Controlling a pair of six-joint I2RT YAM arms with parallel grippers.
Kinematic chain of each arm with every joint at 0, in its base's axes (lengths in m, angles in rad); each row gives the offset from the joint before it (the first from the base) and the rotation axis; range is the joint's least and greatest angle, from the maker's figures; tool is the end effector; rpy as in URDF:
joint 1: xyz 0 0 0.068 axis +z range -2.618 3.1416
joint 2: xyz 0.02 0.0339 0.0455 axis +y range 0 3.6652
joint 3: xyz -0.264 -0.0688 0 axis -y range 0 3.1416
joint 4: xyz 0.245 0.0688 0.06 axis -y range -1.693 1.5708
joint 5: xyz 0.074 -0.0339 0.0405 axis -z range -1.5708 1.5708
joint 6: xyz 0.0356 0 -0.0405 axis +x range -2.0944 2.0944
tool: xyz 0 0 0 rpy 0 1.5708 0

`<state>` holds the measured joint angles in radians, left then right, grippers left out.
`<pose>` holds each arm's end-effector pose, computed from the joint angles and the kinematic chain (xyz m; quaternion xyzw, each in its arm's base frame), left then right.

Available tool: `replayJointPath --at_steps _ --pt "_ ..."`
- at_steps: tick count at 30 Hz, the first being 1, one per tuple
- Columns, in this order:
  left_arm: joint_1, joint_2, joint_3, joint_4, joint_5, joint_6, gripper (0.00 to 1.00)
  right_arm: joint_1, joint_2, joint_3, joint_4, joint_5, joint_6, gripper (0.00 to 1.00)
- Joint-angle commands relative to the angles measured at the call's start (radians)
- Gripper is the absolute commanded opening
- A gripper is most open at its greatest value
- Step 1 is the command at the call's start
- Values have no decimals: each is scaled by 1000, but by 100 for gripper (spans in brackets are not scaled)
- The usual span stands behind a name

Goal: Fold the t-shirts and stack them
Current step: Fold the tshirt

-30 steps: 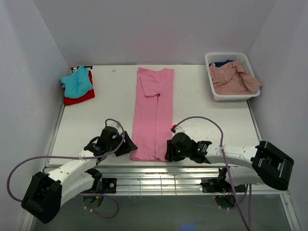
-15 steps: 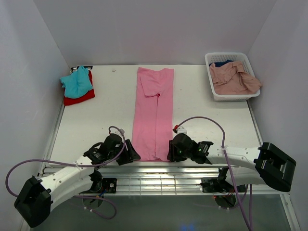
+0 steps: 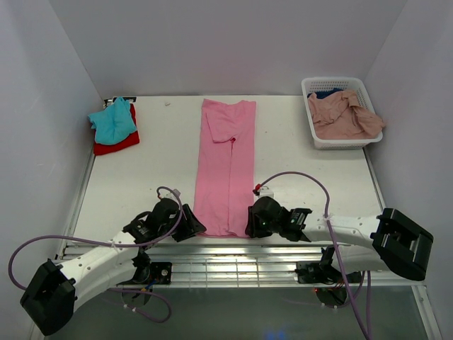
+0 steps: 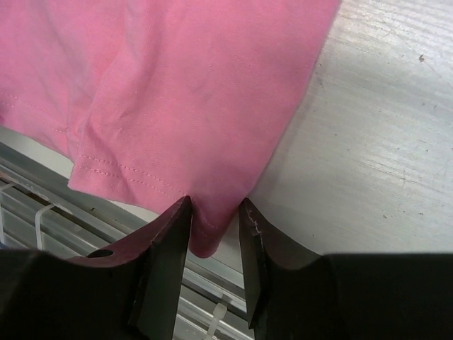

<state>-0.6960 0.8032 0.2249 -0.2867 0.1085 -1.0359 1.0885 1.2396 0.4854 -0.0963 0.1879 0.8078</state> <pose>0.1093 -0.0963 0.1365 -0.1400 0.9267 -0.2958 0.1848 0.1106 0.1968 0.1572 -0.0976 0.9272 0.2338 0.2759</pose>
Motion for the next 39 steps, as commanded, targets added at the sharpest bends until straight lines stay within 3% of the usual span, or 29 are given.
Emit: replayJointPath --at_steps 1,2,4,5,7,9,18,23,26,31,39 --pt "-2 39 -52 -97 -93 17 58 10 23 5 -8 10 2 34" --pt "-2 42 -50 -98 -93 19 55 10 24 7 -11 10 1 30" --pt "-2 44 -52 -92 -125 17 37 13 21 9 -19 8 -2 22" --pt "-2 44 -53 -89 -122 20 32 11 20 9 -19 8 -2 19" --pt "-2 48 -56 -85 -119 23 10 13 11 4 -19 8 -2 14" --pt "-3 54 -56 -82 -118 25 0 14 4 -4 -20 12 -1 12" --pt "-26 2 2 -140 -110 57 0 30 -43 31 -72 15 -2 8" --pt "-27 -70 140 -151 -240 79 0 30 -52 120 -152 97 -15 8" --pt "-27 -29 210 -97 -309 108 0 27 -20 174 -157 153 -36 8" --pt "-27 158 266 119 -265 149 0 11 96 278 -158 185 -93 8" --pt "-23 338 352 210 -351 234 0 -58 231 467 -197 277 -163 8"
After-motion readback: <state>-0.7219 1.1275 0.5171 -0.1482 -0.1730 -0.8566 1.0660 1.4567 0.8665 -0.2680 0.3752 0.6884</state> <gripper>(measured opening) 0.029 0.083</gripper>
